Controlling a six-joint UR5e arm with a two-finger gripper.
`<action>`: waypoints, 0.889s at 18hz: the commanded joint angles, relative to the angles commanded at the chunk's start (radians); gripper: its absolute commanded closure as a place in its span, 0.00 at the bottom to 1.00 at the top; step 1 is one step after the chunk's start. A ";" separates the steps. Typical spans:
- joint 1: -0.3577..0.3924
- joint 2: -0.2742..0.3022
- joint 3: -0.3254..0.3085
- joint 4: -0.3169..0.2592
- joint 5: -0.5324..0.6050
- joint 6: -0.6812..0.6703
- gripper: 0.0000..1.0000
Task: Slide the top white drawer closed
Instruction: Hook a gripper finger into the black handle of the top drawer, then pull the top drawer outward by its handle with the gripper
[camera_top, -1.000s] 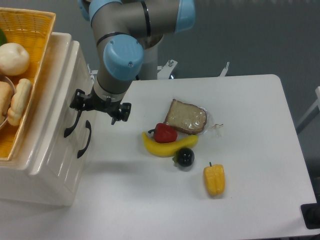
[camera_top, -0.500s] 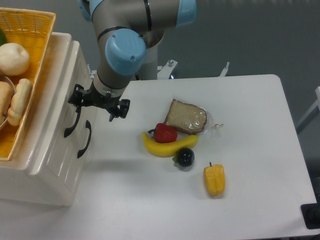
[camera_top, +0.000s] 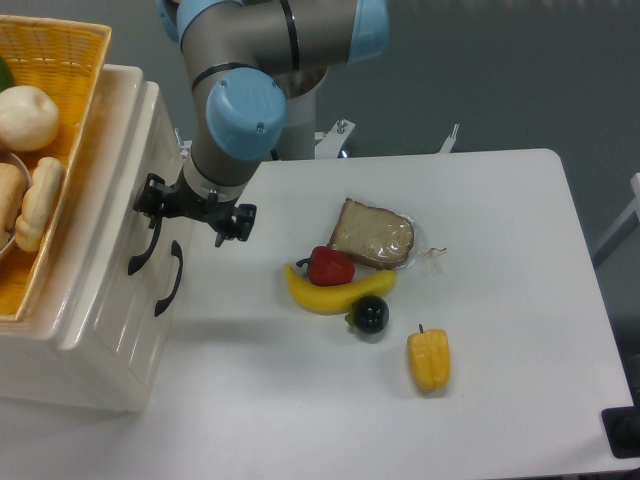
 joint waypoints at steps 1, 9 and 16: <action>-0.002 -0.002 0.000 0.002 0.000 0.000 0.00; 0.003 -0.006 0.002 0.000 0.034 0.032 0.00; 0.023 -0.006 0.003 0.000 0.048 0.035 0.00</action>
